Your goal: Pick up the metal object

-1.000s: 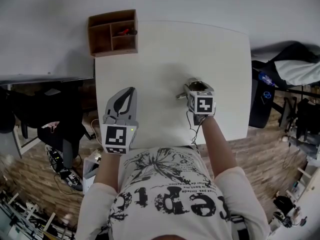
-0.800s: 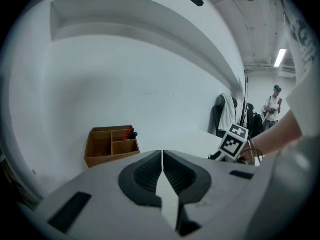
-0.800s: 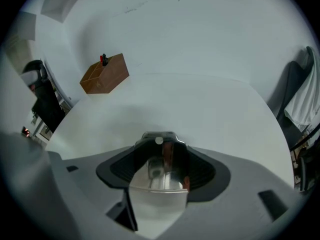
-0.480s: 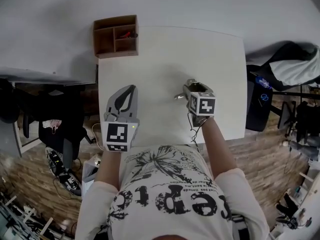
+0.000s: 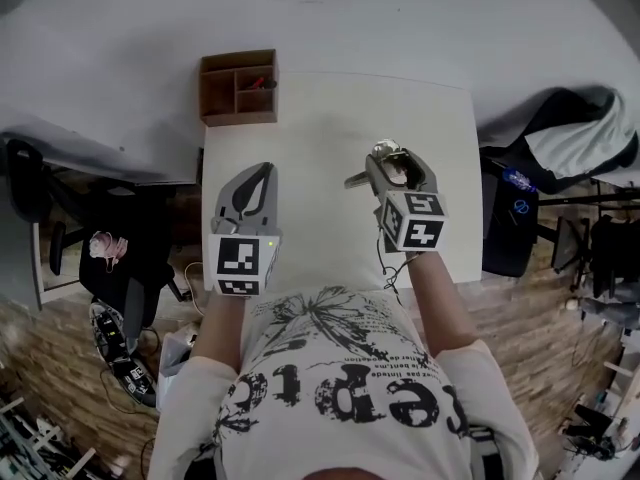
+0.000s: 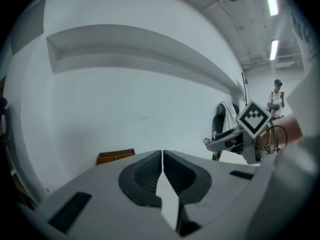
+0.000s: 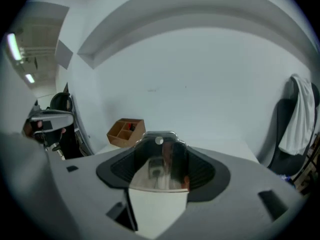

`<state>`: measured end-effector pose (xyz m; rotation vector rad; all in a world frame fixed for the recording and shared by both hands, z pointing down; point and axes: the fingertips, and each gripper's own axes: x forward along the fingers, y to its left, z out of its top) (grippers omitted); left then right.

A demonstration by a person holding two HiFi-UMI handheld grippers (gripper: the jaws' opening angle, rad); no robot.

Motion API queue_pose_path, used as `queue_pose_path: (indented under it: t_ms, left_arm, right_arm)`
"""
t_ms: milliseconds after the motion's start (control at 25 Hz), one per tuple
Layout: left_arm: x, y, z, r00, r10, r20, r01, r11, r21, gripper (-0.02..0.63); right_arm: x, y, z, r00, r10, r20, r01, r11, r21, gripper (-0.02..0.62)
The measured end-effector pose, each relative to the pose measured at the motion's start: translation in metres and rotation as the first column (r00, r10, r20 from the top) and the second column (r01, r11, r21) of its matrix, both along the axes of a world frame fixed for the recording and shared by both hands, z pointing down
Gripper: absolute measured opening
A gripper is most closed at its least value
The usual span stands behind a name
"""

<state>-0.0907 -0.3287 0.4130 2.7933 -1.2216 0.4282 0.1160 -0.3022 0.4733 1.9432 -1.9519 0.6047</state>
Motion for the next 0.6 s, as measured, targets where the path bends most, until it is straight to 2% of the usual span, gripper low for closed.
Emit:
queue_pose_path:
  t_ms: [80,200,400,520,600]
  left_arm:
    - [0.0,0.0,-0.013,1.0,-0.004,-0.008,0.004,0.999,0.033,0.012]
    - [0.0,-0.001,-0.032,1.0,-0.015,-0.026,0.017,0.996,0.084,0.012]
    - [0.01,0.004,-0.062,0.998,-0.002,-0.07,0.011,0.993,0.122,0.012]
    - [0.012,0.005,-0.071,0.996,-0.009,-0.089,0.02,0.991,0.132,0.012]
    - [0.014,0.005,-0.073,0.995,-0.011,-0.096,0.024,0.991,0.133,0.012]
  right_arm:
    - [-0.003,0.001,-0.028,0.999,-0.015,-0.041,0.019,0.996,0.087,0.281]
    - [-0.005,0.005,-0.066,0.999,-0.025,-0.038,0.032,0.98,0.196,0.281]
    - [-0.003,0.018,-0.121,0.999,-0.029,-0.046,0.044,0.932,0.361,0.281]
    - [-0.001,0.025,-0.139,0.997,-0.019,-0.078,0.051,0.904,0.426,0.281]
    - [0.0,0.029,-0.142,0.996,-0.013,-0.086,0.05,0.895,0.444,0.281]
